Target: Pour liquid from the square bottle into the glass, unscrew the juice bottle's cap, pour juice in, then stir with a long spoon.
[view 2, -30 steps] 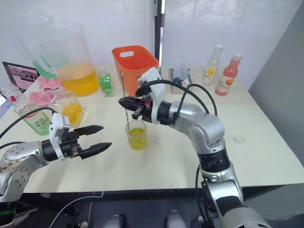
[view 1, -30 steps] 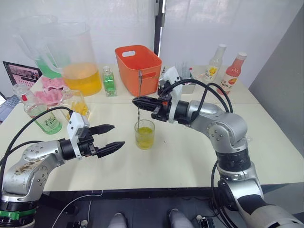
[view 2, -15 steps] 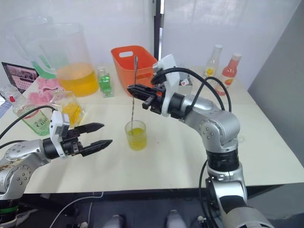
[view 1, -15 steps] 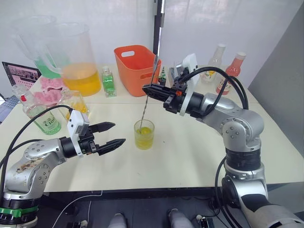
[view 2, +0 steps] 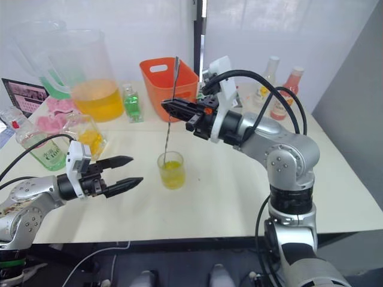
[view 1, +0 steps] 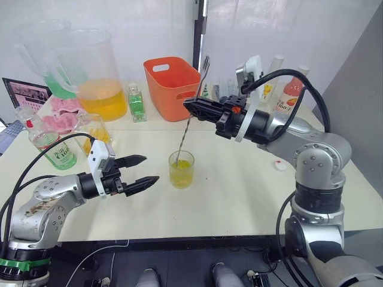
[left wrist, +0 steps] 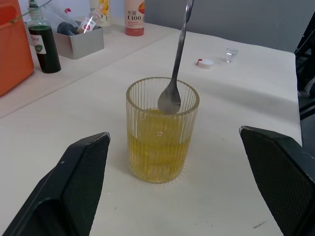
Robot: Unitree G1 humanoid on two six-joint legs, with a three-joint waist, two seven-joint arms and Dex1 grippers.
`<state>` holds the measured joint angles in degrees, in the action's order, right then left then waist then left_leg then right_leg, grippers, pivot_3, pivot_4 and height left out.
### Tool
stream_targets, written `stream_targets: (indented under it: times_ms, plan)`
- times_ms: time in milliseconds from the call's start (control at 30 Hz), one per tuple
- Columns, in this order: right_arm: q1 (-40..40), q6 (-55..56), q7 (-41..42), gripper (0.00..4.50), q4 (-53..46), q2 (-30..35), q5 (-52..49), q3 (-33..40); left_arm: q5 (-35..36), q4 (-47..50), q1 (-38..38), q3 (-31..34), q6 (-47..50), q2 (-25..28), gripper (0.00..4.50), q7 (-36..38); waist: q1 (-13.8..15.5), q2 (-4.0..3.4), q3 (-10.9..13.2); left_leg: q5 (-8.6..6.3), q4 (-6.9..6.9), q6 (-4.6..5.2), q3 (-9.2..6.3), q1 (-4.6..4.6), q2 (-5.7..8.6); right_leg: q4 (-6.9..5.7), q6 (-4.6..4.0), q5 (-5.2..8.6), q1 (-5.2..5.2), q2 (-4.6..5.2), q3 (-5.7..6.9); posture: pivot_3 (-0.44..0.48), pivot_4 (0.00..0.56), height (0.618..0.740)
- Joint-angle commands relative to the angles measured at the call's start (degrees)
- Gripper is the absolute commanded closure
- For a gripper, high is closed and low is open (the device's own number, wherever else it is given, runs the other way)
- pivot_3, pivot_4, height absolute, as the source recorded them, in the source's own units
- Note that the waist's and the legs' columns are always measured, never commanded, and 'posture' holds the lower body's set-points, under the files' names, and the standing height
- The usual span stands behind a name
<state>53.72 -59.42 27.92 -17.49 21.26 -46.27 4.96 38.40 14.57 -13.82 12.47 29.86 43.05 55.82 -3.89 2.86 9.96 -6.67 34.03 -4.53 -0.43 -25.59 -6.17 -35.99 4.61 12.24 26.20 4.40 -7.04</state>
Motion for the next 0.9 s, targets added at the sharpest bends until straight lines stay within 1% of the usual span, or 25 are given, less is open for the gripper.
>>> stream_targets:
  times_ms: [33, 467, 600, 733, 800, 900]
  plan:
    - [1.59, 0.11, -0.10, 4.50, -1.70, 1.99, -0.71, 1.50, 0.17, 0.66, -0.89, 0.67, -1.29, -0.16, 0.04, 0.28, -0.01, 0.00, 0.00, 0.00, 0.00, 0.00, 0.00, 0.00, 0.00, 0.01, 0.00, 0.00, 0.00, 0.00, -0.01, 0.000, 0.150, 0.731]
    - [1.33, 0.12, 1.00, 4.50, -0.16, 5.71, -0.49, 1.28, -0.49, -0.41, -2.42, 0.33, -1.98, 0.06, 0.04, 1.13, -0.02, 0.00, 0.00, 0.00, 0.00, 0.00, 0.00, 0.01, 0.00, 0.01, 0.00, 0.01, 0.00, 0.00, -0.01, 0.000, 0.150, 0.731]
    - [1.95, 0.21, 1.08, 4.50, 0.51, 5.60, -1.36, 1.87, -0.62, -0.68, -2.63, 0.17, -2.26, 0.01, 0.04, 1.20, -0.05, 0.00, 0.00, 0.00, 0.01, 0.00, 0.00, 0.01, 0.00, 0.01, 0.00, 0.01, 0.00, 0.00, -0.02, 0.000, 0.150, 0.731]
    - [5.07, -2.29, -1.73, 4.50, 3.78, 3.27, -6.86, 6.84, -1.24, -1.08, -2.66, 0.09, -2.93, -0.81, 0.04, 0.53, -0.13, 0.00, 0.00, 0.00, 0.01, 0.00, 0.00, 0.01, 0.00, 0.01, 0.00, 0.00, 0.01, 0.00, -0.03, 0.000, 0.150, 0.731]
    - [5.54, -3.06, -2.46, 4.50, 4.17, 3.13, -7.97, 7.59, -1.39, -1.02, -2.64, 0.17, -2.91, -0.97, 0.04, 0.57, -0.09, 0.00, 0.00, 0.00, 0.00, 0.00, 0.00, 0.01, 0.00, 0.00, 0.00, 0.00, 0.01, -0.01, -0.02, 0.000, 0.150, 0.731]
    - [8.14, -5.72, -4.23, 4.50, 5.46, 4.29, -11.73, 10.74, -1.49, -1.11, -2.35, 0.46, -3.16, -0.76, 0.04, 1.09, -0.07, 0.00, 0.00, 0.00, 0.00, 0.00, 0.00, -0.01, 0.00, 0.01, 0.00, 0.01, -0.01, 0.00, -0.03, 0.000, 0.150, 0.731]
